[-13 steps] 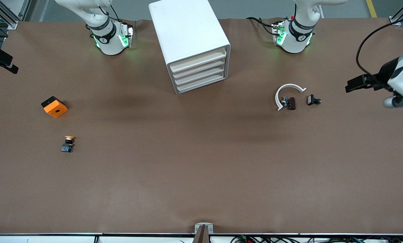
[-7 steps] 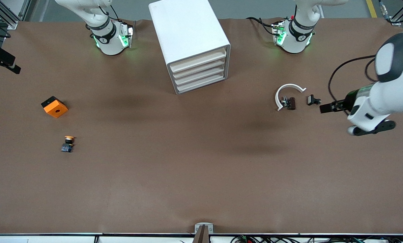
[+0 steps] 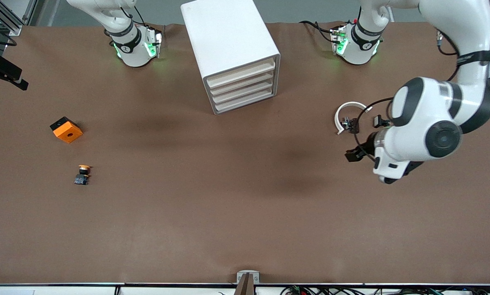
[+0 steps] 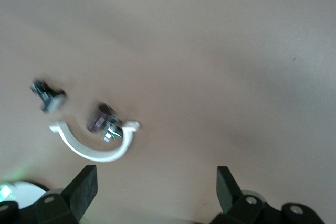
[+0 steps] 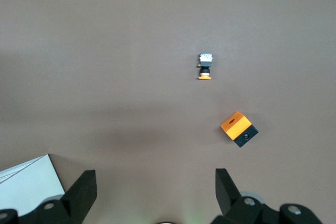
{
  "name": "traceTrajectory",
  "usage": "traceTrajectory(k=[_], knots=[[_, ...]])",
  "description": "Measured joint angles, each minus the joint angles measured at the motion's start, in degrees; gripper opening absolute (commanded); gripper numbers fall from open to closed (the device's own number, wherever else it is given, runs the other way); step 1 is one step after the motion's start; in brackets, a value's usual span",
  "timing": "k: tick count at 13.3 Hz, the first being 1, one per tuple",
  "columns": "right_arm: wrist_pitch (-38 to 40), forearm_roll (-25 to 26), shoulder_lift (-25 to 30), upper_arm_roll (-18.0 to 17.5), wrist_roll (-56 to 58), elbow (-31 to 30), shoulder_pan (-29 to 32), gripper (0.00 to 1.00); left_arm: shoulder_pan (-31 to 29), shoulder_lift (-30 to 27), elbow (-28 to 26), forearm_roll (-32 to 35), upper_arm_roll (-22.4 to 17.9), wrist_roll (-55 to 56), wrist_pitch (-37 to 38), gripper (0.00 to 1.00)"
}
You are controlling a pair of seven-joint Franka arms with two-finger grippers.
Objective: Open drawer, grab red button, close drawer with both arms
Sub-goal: 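Move the left gripper from rest toward the white drawer cabinet, then reach the left gripper to the front of the cabinet drawer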
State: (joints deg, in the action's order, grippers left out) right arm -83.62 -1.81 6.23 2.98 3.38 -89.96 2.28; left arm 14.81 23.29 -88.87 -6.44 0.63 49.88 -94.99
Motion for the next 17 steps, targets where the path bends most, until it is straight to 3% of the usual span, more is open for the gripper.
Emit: traceTrajectory(k=[6, 10, 17], knots=[[-0.6, 0.0, 0.0, 0.08, 1.18, 0.0, 0.0, 1.0, 8.66, 5.63, -0.16, -7.97, 0.85, 31.66, -0.16, 1.0], [-0.82, 0.0, 0.0, 0.12, 1.78, 0.01, 0.0, 1.0, 8.94, 10.09, -0.67, -10.55, 6.02, 46.84, 0.56, 1.0], [-0.84, 0.0, 0.0, 0.22, 4.03, 0.03, 0.0, 1.0, 9.04, 12.3, -1.33, -24.12, 8.6, 51.38, 7.74, 1.0]])
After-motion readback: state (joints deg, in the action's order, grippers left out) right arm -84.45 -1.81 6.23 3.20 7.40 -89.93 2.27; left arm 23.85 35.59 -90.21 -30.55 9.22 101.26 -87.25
